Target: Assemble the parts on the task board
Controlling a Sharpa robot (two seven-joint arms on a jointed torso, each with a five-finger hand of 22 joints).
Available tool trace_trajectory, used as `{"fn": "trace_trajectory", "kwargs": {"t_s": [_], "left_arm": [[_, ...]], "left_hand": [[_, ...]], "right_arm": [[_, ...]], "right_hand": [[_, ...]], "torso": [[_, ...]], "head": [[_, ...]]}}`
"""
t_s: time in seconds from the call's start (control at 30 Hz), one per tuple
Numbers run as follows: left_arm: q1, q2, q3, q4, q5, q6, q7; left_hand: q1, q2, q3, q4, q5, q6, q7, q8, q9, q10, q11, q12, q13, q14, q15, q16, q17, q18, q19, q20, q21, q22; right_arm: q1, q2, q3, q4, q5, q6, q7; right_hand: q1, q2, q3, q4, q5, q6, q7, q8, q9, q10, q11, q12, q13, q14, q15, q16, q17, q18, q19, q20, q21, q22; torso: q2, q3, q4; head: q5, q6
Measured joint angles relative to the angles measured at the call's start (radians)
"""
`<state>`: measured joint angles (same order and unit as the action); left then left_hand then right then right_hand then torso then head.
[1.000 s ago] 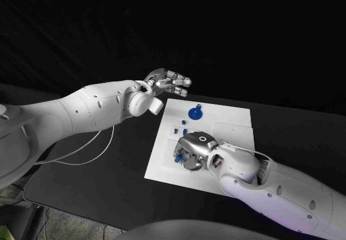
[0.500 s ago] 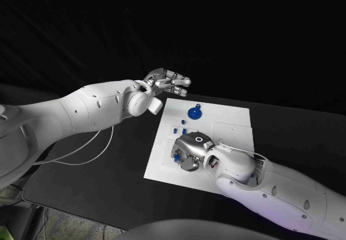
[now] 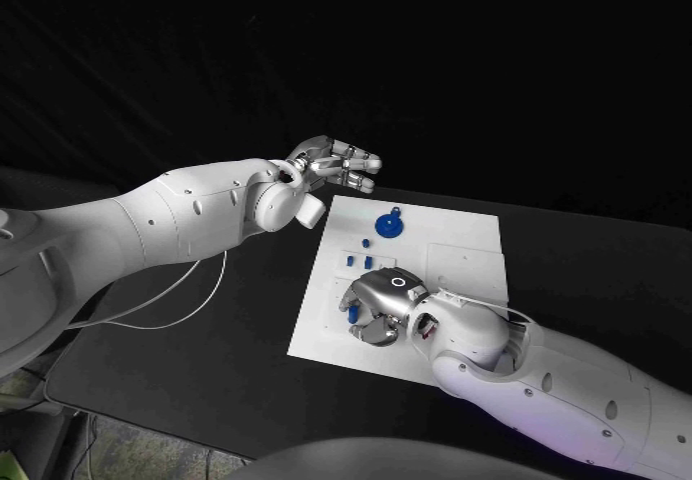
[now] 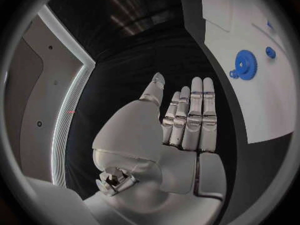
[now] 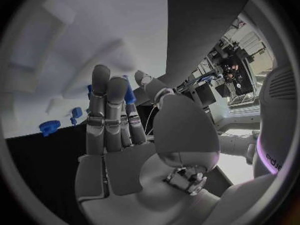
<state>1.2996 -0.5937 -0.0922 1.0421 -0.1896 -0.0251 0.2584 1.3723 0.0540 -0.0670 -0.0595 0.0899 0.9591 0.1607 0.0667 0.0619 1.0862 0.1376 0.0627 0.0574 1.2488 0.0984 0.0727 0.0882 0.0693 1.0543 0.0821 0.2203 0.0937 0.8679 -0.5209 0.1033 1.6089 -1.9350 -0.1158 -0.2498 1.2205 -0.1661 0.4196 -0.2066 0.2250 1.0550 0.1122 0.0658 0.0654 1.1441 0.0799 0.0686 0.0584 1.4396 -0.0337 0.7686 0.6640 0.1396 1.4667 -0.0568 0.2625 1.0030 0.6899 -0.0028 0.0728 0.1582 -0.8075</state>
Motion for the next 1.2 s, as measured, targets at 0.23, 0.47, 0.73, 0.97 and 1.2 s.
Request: {"fn": "trace_trajectory", "kwargs": {"t_s": [0.23,0.47,0.73,0.97,1.2], "left_arm": [[0.0,0.0,0.0,0.0,-0.003,0.01,-0.006],[0.0,-0.001,0.0,0.0,-0.008,0.019,-0.013],[0.0,-0.003,0.0,0.0,-0.012,0.024,-0.019],[0.0,-0.012,0.0,0.003,-0.015,0.023,-0.016],[-0.001,-0.021,-0.002,-0.003,-0.015,0.02,-0.01]], "left_hand": [[0.0,0.0,0.0,0.0,-0.006,0.0,0.0,0.0,0.0,0.0,0.0,0.0,0.0,0.0,0.0,0.0,0.0,0.0,0.0,0.0,0.0,-0.001],[0.0,0.0,0.0,0.0,-0.006,0.0,0.0,0.0,0.0,-0.004,0.004,0.0,0.0,0.0,0.0,0.0,0.0,0.0,0.0,0.0,0.0,-0.001],[0.0,0.0,0.001,0.001,-0.006,0.0,0.0,0.0,0.0,-0.004,0.004,0.0,0.0,0.0,0.0,0.0,0.0,0.0,0.0,0.0,0.0,-0.001],[0.0,0.0,0.003,0.003,-0.006,0.0,0.0,0.0,0.0,-0.004,0.004,0.0,0.0,0.0,0.0,0.0,0.001,0.0,0.0,0.0,0.0,-0.003],[0.0,0.0,0.003,0.003,-0.006,0.0,0.0,0.0,0.0,-0.004,0.004,0.0,0.0,0.0,0.0,0.0,0.001,0.0,0.0,0.0,0.004,-0.002]], "right_arm": [[0.0,-0.004,0.0,0.0,0.022,-0.025,0.016],[0.0,-0.018,0.0,0.006,0.057,-0.071,0.035],[-0.002,-0.076,0.068,0.053,0.141,-0.117,0.055],[0.004,-0.181,0.173,0.087,0.29,-0.118,0.061],[0.058,-0.293,0.206,0.063,0.538,-0.043,0.07]], "right_hand": [[0.048,0.006,-0.141,0.013,0.042,-0.023,0.002,0.0,0.0,-0.066,0.017,0.007,0.001,-0.01,0.009,-0.002,-0.021,0.0,0.0,0.007,-0.015,-0.033],[0.054,0.0,-0.156,0.028,0.051,-0.023,0.002,0.0,0.0,-0.076,0.017,0.011,0.001,-0.007,0.012,-0.002,-0.028,0.0,0.0,0.007,-0.015,-0.042],[0.049,0.004,-0.183,0.06,0.051,-0.022,0.002,0.0,0.0,-0.061,0.011,0.021,0.001,-0.006,0.013,0.004,-0.03,0.0,-0.004,0.011,-0.005,-0.054],[-0.005,0.059,-0.197,0.111,0.081,0.085,-0.025,0.006,0.023,0.16,-0.053,0.075,0.01,0.01,-0.023,0.023,-0.018,-0.011,0.001,-0.017,0.035,-0.049],[-0.01,0.096,-0.298,0.139,0.11,0.13,-0.052,0.004,0.1,0.207,-0.088,0.206,0.143,0.009,-0.045,0.03,-0.001,-0.04,-0.003,-0.044,0.049,-0.051]], "torso": [[0.0,0.0006,-0.0007],[0.0,0.0017,-0.0006],[0.0,0.0023,-0.0024],[-0.002,0.0013,-0.0037],[-0.007,0.0016,-0.0083]], "head": [[-0.001,0.001],[-0.005,0.005],[-0.02,0.016],[-0.051,0.038],[-0.085,0.05]]}}
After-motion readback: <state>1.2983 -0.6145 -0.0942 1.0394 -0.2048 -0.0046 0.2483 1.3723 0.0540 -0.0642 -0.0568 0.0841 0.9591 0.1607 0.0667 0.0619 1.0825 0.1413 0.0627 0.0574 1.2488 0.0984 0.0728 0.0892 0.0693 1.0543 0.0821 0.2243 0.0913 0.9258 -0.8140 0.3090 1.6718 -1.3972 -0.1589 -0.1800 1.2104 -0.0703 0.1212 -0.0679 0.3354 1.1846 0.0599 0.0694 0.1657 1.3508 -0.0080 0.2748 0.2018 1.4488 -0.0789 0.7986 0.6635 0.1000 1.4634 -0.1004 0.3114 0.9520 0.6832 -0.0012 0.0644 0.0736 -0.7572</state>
